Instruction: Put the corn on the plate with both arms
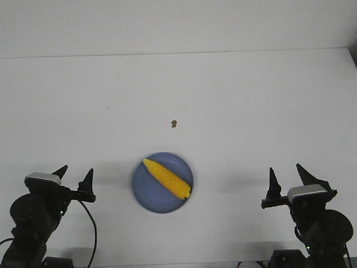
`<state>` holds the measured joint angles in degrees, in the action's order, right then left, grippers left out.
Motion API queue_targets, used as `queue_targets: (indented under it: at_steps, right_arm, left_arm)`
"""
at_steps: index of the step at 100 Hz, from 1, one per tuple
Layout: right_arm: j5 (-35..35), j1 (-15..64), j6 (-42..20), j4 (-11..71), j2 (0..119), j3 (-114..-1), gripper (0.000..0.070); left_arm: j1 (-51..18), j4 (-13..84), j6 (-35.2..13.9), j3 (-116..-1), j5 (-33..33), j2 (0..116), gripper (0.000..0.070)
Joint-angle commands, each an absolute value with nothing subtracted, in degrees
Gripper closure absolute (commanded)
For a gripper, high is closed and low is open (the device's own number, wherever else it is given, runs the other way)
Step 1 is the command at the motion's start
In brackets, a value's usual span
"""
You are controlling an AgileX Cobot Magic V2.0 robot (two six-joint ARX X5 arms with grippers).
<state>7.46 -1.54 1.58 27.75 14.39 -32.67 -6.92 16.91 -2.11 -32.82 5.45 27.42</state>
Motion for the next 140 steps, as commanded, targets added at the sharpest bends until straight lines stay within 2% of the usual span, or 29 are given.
queue_targets:
  at_steps: [1,11,27,39,53,63,66,140]
  right_arm:
    - [7.4,-1.5,0.8,27.2,14.7,-33.1,0.0218]
    - [7.5,-1.5,0.8,27.3,14.7,-33.1,0.0246]
    - [7.4,-1.5,-0.2,27.6,14.7,-33.1,0.0252]
    - [7.4,-1.5,-0.2,27.6,14.7,-33.1,0.0378]
    - [7.1,-1.5,-0.2,27.8,14.7,-33.1,0.0542]
    - [6.1,-1.5,-0.2,28.3,14.7,-33.1,0.0687]
    - [5.6,-1.5,-0.2,28.5,14.7,-33.1,0.0694]
    - [4.4,-1.5,-0.2,28.8,14.7,-33.1,0.0694]
  left_arm:
    - [-7.0,16.2,-2.4,-33.4,5.3,27.5,0.0169]
    - [-7.0,16.2,-2.4,-33.4,5.3,27.4,0.0169]
    - [-7.0,15.5,-2.4,-33.4,5.3,26.6,0.0169]
    - [-7.0,14.5,-2.3,-33.4,5.3,26.0,0.0184]
    - [-7.0,14.2,-2.2,-33.4,5.3,25.7,0.0398]
    - [-7.0,14.1,-2.1,-33.4,5.3,25.7,0.0625]
    - [-7.0,14.0,-2.1,-33.4,5.3,25.7,0.07]
    - [-7.0,13.6,-2.0,-33.4,5.3,25.7,0.0689]
